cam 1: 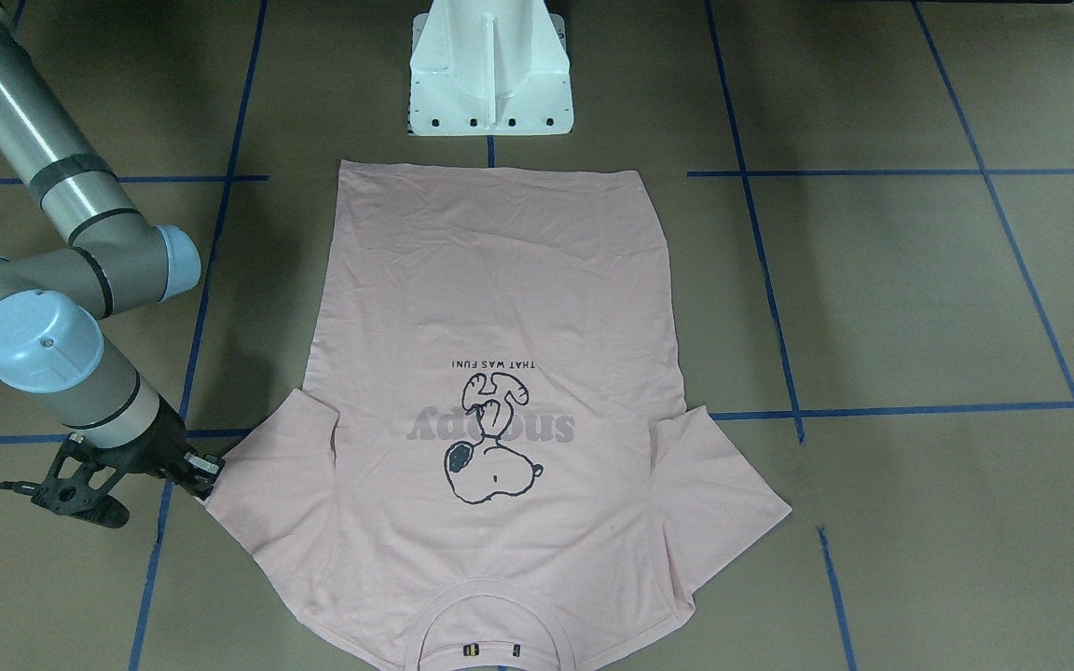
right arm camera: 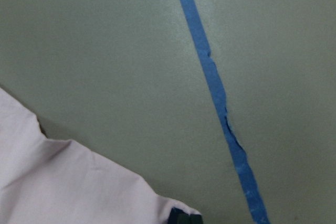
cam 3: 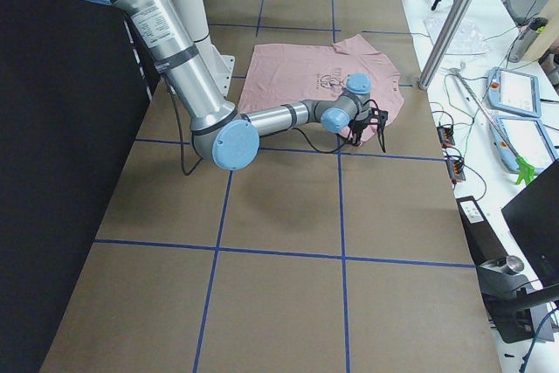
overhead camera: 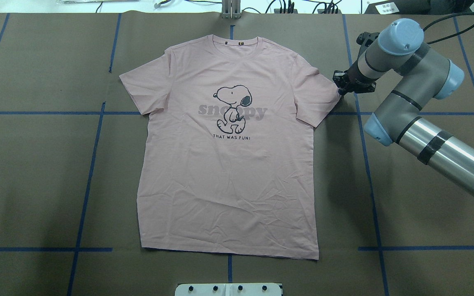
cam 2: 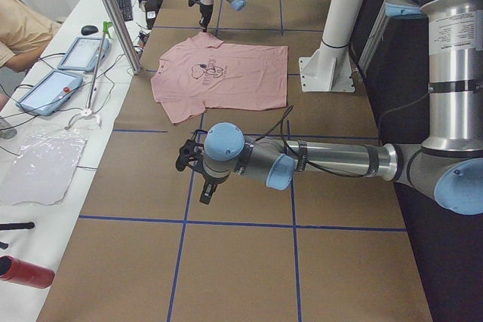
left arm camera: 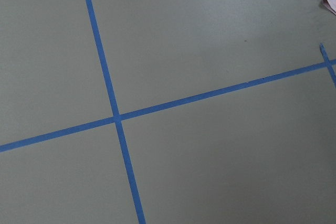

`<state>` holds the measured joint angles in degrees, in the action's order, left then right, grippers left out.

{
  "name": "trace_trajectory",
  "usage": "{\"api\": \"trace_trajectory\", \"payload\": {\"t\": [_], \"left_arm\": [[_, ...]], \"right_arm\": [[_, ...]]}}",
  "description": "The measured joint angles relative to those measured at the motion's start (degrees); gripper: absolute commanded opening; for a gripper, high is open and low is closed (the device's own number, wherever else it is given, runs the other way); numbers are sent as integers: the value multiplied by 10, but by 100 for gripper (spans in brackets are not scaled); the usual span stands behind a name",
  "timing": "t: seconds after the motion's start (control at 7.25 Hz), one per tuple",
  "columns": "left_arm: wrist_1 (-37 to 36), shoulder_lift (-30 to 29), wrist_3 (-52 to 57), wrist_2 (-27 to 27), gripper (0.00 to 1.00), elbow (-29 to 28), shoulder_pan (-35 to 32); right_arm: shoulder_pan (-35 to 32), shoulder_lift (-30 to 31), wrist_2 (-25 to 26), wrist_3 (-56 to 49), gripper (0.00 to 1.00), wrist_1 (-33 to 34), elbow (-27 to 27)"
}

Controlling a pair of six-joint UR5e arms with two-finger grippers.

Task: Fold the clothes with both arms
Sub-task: 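Fold the held sleeve inward toward the collar with the right gripper, release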

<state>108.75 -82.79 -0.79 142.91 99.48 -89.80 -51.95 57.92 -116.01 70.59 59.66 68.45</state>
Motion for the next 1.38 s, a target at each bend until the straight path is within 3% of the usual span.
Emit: {"api": "trace_trajectory", "payload": {"t": [0.83,1.38], "left_arm": [[0,2,0,1,100,1,0],[0,2,-1,0,100,1,-1]], "right_arm": [[33,-82,5,96,0,31,12],[78,-156,81,152,0,36,-41]]}}
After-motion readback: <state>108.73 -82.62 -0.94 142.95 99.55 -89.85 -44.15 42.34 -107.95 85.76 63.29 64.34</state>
